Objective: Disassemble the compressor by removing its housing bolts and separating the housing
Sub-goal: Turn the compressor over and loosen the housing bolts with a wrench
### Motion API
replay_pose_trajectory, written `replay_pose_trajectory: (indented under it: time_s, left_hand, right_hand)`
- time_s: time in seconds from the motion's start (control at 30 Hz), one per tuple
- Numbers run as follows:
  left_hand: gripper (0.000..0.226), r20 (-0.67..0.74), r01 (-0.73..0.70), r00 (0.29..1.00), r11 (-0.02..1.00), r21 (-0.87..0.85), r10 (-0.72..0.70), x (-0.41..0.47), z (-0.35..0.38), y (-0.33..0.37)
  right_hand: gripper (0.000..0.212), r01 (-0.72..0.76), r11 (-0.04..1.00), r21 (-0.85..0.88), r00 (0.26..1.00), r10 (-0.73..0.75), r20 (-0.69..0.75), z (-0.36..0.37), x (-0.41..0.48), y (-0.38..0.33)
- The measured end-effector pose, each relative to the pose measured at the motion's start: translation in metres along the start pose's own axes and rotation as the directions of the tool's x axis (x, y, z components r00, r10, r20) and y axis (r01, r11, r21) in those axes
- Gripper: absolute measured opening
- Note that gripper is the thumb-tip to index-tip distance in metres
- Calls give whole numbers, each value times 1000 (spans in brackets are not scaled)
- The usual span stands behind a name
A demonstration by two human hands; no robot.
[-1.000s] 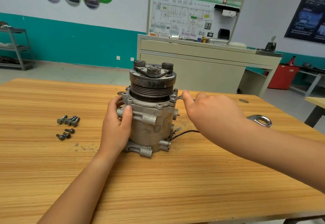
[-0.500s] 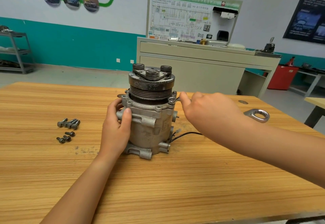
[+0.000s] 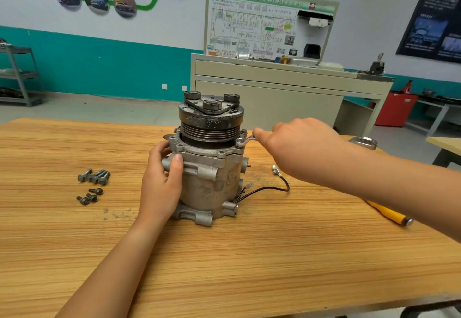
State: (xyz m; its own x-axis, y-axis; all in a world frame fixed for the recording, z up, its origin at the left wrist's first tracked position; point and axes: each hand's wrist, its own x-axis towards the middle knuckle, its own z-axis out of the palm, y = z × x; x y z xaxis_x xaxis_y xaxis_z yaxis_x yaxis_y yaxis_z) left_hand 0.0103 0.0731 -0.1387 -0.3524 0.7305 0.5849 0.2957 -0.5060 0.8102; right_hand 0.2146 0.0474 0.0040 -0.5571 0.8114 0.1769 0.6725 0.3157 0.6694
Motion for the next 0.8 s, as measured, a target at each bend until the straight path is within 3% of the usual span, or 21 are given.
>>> replay_pose_trajectory:
  time_s: [0.27,0.47,0.67,0.8]
  left_hand:
    - [39,-7,8,1000,1000,-3,-8,1,1,-1]
    - [36,-5,-3,1000,1000,8,3,0,1,-4]
    - [40,-4,5,1000,1000,-1,-5,1,0,-2]
    - [37,-4,-4,1000,1000,1,4,0,0,-2]
  right_hand:
    - [46,17,965,262,999,-24,21,11,-5,18]
    - [40,30,988,151,990,-8,-139,16,-8,4]
    - [33,176,984,11,968,-171,-184,39,13,33]
    - [23,223,972,75,952,-201,-233,54,37,30]
